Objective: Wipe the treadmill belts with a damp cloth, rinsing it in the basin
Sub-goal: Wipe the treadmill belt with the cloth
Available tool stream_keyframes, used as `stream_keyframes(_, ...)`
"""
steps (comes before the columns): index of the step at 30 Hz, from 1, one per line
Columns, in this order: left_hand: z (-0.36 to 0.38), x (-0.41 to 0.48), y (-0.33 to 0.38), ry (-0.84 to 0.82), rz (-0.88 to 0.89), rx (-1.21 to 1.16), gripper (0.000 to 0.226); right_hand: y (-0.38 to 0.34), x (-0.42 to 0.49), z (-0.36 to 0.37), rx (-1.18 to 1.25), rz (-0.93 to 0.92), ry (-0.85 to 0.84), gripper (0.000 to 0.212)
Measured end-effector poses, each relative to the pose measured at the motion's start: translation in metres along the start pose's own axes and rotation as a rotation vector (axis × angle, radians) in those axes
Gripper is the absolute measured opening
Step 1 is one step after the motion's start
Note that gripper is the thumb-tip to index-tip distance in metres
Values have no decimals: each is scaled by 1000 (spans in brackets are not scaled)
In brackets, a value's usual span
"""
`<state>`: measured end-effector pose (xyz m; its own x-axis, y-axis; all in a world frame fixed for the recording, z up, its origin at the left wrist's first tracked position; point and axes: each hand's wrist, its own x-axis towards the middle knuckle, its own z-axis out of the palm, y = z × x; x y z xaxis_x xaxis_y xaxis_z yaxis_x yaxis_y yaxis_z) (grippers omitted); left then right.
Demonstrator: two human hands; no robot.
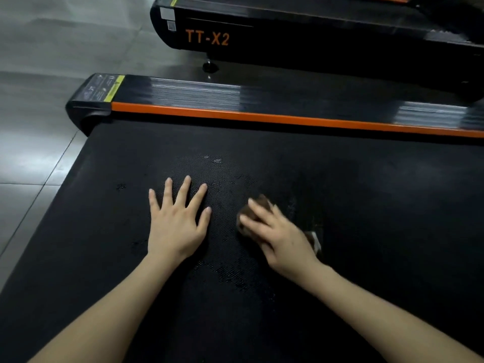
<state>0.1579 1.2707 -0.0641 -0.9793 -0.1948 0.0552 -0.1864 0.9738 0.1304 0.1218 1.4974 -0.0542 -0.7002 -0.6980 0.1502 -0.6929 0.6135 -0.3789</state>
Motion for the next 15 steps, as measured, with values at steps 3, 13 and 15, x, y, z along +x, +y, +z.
stream_keyframes(3,1,-1,0,-6,-6,-10,67,28,1,-13,-52,-134,-29,50)
stream_keyframes(13,2,0,-2,-4,2,-13,62,40,144,5,-68,431,191,43)
stream_keyframes(15,2,0,-3,-8,8,-1,61,12,129,18,-38,209,85,43)
